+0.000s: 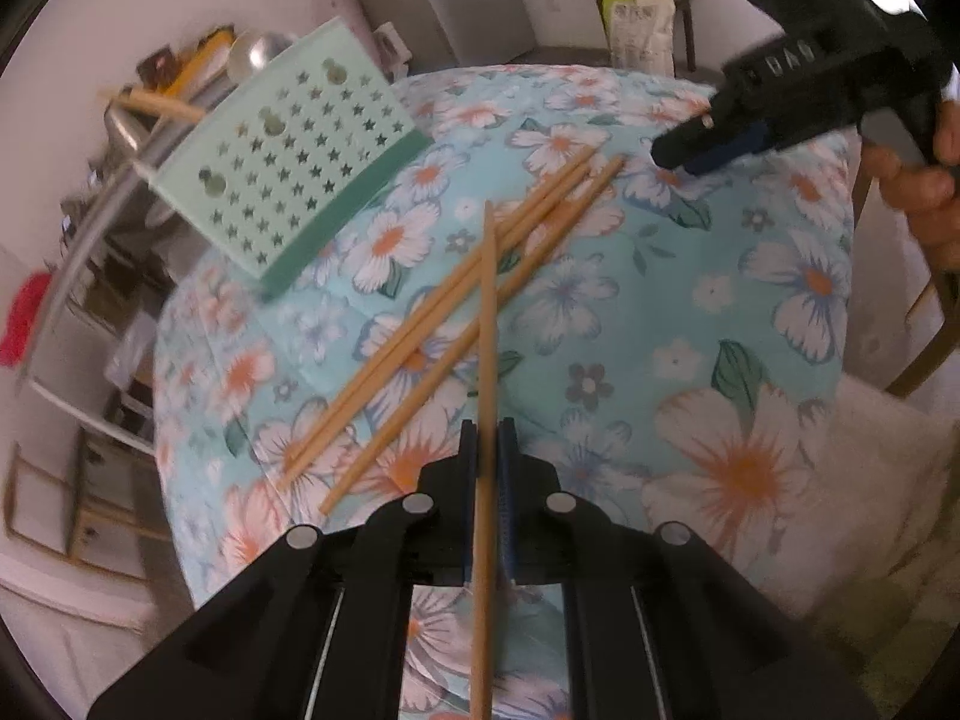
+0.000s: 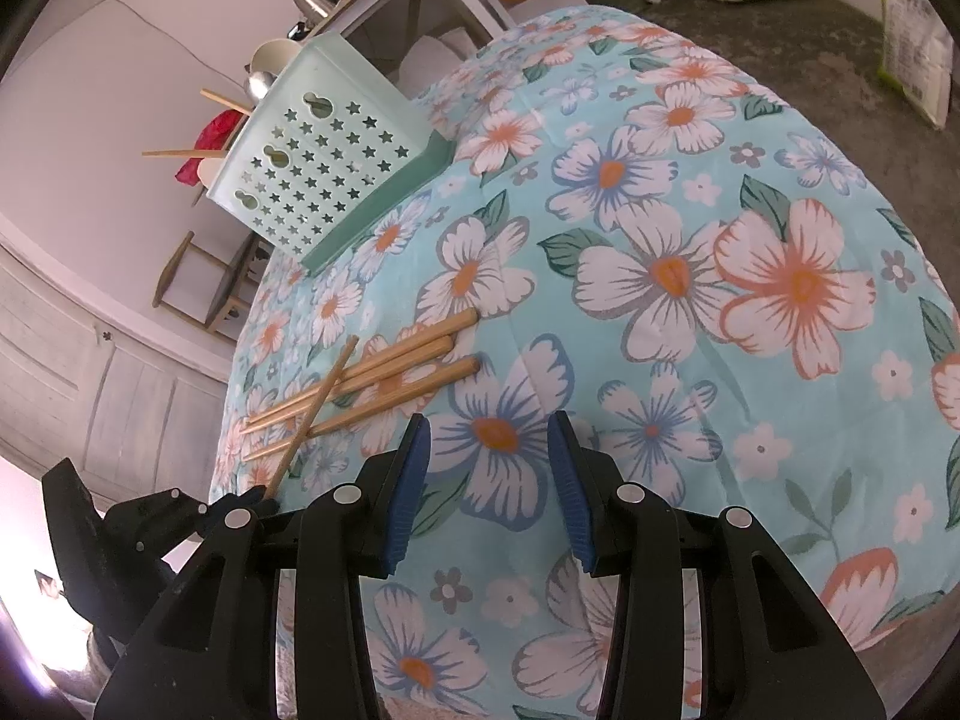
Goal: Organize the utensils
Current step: 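Grasp one wooden chopstick from the pile with the left tool, then lift the chopstick upright with the left tool toward the caddy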
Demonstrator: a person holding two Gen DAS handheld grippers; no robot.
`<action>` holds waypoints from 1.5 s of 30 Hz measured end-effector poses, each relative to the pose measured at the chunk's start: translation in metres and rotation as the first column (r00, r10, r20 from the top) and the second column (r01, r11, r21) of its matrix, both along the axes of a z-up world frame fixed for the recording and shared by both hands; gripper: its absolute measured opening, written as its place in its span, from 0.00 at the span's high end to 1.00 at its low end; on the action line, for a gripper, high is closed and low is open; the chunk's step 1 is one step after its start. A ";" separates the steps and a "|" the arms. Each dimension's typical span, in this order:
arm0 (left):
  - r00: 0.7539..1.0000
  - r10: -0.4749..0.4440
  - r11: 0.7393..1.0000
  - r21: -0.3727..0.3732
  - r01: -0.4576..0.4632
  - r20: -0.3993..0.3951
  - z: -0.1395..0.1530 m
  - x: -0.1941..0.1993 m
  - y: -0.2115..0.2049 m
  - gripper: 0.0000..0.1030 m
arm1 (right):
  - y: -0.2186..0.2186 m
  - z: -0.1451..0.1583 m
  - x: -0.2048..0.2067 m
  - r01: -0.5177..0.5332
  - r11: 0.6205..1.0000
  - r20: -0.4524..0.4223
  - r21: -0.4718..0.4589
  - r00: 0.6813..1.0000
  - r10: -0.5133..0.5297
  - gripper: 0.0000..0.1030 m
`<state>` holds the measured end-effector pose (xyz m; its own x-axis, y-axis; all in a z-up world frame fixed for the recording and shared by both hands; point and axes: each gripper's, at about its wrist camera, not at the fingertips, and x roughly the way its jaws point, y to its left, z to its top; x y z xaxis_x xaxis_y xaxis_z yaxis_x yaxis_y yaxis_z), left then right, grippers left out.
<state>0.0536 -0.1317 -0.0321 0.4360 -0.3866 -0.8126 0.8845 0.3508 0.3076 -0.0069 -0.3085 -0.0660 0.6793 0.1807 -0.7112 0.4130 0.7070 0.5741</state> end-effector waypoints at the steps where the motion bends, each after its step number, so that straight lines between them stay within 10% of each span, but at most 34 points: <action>1: 1.000 0.006 1.000 -0.014 -0.006 -0.018 0.001 0.001 0.000 0.93 | 0.000 0.000 0.000 0.000 1.000 0.000 0.000 1.000 0.000 0.61; 21: 0.934 0.092 0.977 -0.152 -0.152 -0.345 0.005 0.059 -0.062 0.91 | 0.003 0.000 0.003 -0.001 1.000 -0.002 -0.002 1.000 0.001 0.60; 36: 0.955 0.116 0.983 -0.109 -0.150 -0.271 0.004 0.063 -0.091 0.93 | 0.002 -0.001 0.004 -0.005 1.000 0.001 0.009 1.000 0.005 0.60; 45: 0.948 0.141 0.949 -0.235 -0.212 -0.284 0.039 0.068 -0.065 0.94 | 0.003 0.000 0.003 -0.011 1.000 0.007 0.018 1.000 0.010 0.60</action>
<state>0.1218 -0.1964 0.0074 0.3032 -0.5350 -0.7886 0.8371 0.5449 -0.0478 -0.0040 -0.3059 -0.0657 0.6820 0.2005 -0.7033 0.4017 0.7009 0.5894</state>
